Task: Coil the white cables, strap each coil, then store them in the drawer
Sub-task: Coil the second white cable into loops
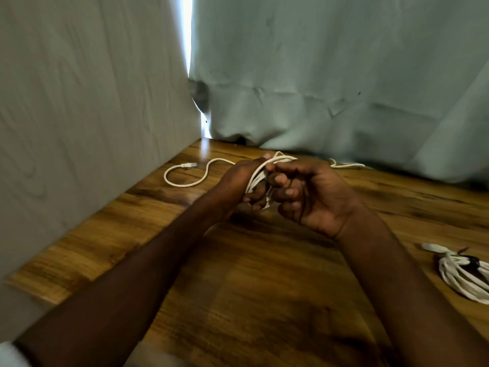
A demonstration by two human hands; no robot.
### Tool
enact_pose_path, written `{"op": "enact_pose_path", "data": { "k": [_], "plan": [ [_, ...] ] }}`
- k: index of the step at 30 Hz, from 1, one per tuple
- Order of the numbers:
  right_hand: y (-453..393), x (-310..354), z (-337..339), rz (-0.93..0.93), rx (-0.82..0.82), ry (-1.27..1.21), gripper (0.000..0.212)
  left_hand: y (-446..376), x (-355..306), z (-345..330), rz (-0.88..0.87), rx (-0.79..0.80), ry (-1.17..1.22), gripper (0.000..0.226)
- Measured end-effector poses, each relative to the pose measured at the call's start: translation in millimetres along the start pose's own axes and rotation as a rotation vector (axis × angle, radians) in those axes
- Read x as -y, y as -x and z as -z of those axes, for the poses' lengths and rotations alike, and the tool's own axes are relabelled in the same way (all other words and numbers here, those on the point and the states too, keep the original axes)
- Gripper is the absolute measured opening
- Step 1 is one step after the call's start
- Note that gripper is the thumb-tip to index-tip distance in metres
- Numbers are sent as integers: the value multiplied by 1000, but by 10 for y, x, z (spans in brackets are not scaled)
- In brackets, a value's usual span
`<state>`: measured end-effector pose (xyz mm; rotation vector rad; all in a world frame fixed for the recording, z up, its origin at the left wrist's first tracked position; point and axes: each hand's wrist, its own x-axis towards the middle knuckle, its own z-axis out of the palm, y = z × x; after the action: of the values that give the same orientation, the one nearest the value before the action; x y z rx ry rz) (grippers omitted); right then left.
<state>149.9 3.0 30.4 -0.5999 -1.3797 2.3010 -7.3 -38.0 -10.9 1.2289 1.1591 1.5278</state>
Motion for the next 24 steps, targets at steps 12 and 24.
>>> {"op": "enact_pose_path", "data": {
  "k": [12,24],
  "plan": [
    [-196,-185,66,541,-460,600,29,-38,-21,56,98,37,147,60],
    [-348,-410,159,604,-445,760,28,-30,-25,22,202,163,151,61]
  ]
}}
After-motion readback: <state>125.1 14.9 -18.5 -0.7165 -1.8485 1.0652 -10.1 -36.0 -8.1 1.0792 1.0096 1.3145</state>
